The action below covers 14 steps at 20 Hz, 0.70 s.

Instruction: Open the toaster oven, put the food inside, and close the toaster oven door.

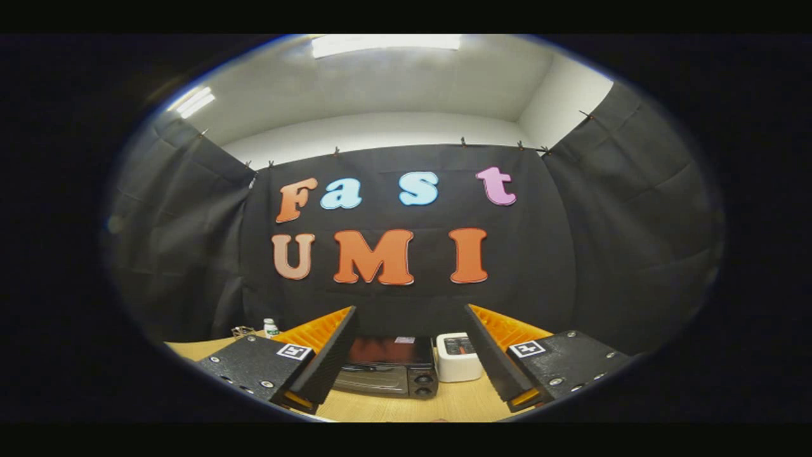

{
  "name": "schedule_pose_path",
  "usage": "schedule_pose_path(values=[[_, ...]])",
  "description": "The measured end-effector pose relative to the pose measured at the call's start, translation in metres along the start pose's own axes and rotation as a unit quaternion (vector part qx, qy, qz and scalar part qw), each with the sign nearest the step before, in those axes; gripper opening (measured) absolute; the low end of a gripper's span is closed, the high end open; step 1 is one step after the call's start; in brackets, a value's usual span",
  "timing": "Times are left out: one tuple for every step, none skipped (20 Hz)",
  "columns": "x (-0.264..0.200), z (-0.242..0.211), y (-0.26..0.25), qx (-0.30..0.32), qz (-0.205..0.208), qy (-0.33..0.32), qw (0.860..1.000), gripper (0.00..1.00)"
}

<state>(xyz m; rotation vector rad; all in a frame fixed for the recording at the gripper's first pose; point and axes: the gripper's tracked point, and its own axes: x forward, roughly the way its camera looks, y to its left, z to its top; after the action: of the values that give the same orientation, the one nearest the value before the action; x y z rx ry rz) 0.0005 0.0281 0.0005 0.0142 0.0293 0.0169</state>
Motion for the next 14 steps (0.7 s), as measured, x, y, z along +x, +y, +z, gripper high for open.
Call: schedule_pose_path(values=[[0.000, 0.000, 0.004, 0.002, 0.004, 0.001, 1.000, 0.97], [-0.001, -0.001, 0.006, 0.004, 0.006, 0.003, 1.000, 0.97], [0.002, -0.004, 0.008, 0.006, 0.009, 0.006, 1.000, 0.97], [0.003, -0.010, 0.011, 0.005, 0.010, 0.012, 1.000, 0.97], [0.005, -0.016, 0.012, 0.003, 0.008, 0.019, 1.000, 0.97], [0.006, -0.018, 0.015, 0.001, 0.008, 0.021, 1.000, 0.97], [0.009, -0.020, 0.016, 0.000, 0.008, 0.021, 1.000, 0.97], [0.012, -0.023, 0.019, 0.001, 0.011, 0.022, 1.000, 0.97], [0.016, -0.027, 0.023, 0.004, 0.015, 0.024, 1.000, 0.97], [0.018, -0.031, 0.027, 0.007, 0.020, 0.026, 0.999, 0.97], [0.022, -0.033, 0.033, 0.013, 0.025, 0.027, 0.999, 0.97], [0.027, -0.038, 0.038, 0.018, 0.031, 0.029, 0.999, 0.97], [0.032, -0.043, 0.044, 0.023, 0.036, 0.031, 0.999, 0.97], [0.038, -0.052, 0.048, 0.030, 0.038, 0.041, 0.998, 0.97]])
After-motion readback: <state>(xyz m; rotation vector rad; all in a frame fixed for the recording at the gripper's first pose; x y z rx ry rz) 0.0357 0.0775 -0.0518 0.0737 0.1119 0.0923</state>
